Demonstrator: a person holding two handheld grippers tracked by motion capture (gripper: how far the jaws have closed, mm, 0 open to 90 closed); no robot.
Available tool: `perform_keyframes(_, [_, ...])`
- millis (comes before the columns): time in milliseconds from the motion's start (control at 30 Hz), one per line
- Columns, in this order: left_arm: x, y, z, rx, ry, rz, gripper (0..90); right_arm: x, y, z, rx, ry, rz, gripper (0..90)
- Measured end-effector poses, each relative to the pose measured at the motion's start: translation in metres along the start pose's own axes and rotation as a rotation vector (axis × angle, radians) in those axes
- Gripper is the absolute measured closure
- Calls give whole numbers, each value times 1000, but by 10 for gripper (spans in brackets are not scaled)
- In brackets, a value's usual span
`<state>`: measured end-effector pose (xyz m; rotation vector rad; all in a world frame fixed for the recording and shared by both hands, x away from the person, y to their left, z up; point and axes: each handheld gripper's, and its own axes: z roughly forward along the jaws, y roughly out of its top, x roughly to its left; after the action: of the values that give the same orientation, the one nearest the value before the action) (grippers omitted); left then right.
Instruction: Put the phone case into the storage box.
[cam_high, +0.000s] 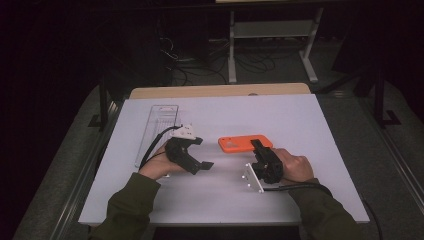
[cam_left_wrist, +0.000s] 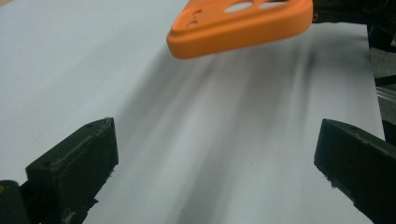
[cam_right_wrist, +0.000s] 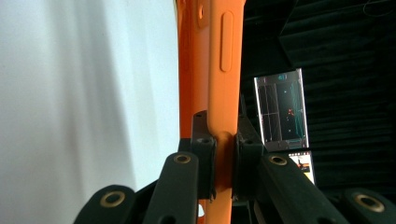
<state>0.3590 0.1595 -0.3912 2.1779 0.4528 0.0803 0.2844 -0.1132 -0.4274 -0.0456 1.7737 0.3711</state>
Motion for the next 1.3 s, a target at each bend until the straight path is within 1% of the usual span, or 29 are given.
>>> perform_keyframes(33, [0,0,0,-2,0,-1,0,1,0,0,8,3,20,805])
perform_keyframes(67, [0,0,0,-3,1,-3,0,0,-1,0,6,3,20,805])
perform_keyframes(100, [0,-1,1,-7,-2,-14,0,-1,-1,0,7,5,20,805])
perform_keyframes(133, [0,-1,1,-8,-5,-24,0,-1,-1,0,10,6,30,805])
perform_keyframes(267, [1,-2,1,0,-3,-16,0,-1,-2,0,14,8,39,805])
perform_keyframes(333, [1,-2,1,3,-4,-17,0,-1,-1,1,5,3,29,805])
perform_keyframes(367, [1,-2,1,2,-4,-16,0,0,-1,1,11,8,46,805])
perform_keyframes(400, [1,-2,1,2,-4,-12,0,-1,-1,1,9,9,45,805])
perform_keyframes(467, [2,-2,1,3,-2,0,0,-2,-1,1,11,5,62,805])
perform_keyframes(533, [2,-1,1,2,-1,8,0,-3,-2,1,5,13,72,805])
perform_keyframes(567, [2,-1,1,1,-1,8,0,-3,-2,0,15,21,88,804])
perform_keyframes(600, [2,-1,1,2,-1,7,0,-4,-2,0,15,27,94,804])
perform_keyframes(667, [0,-2,2,-9,-5,-33,0,-6,-3,1,9,23,103,805])
perform_keyframes(733, [0,-2,2,-8,-4,-35,0,-7,-4,1,12,40,119,805])
perform_keyframes(767, [0,-2,2,-8,-5,-35,0,-6,-5,1,11,38,145,804])
perform_keyframes(800, [0,-2,2,-8,-4,-31,0,-7,-5,1,6,39,149,804])
perform_keyframes(867, [1,-2,2,-7,-1,-19,0,-7,-5,2,9,59,163,804])
perform_keyframes(900, [1,-2,2,-6,-2,-26,0,-8,-5,2,10,65,170,804])
perform_keyframes(933, [1,-2,2,-6,-2,-24,0,-9,-5,2,6,62,165,804])
perform_keyframes(1100, [1,-2,2,-7,-2,-26,0,-10,-6,3,9,94,200,804])
perform_keyframes(1200, [0,-2,3,-13,-3,-34,0,-11,-7,4,12,105,228,804])
perform_keyframes(1233, [1,-2,2,-9,-4,-29,0,-12,-7,4,16,111,236,804])
perform_keyframes(1267, [2,-2,1,7,-2,-11,0,-12,-7,4,14,109,244,804])
perform_keyframes(1300, [2,-2,1,5,-1,-13,0,-12,-8,4,16,111,257,804])
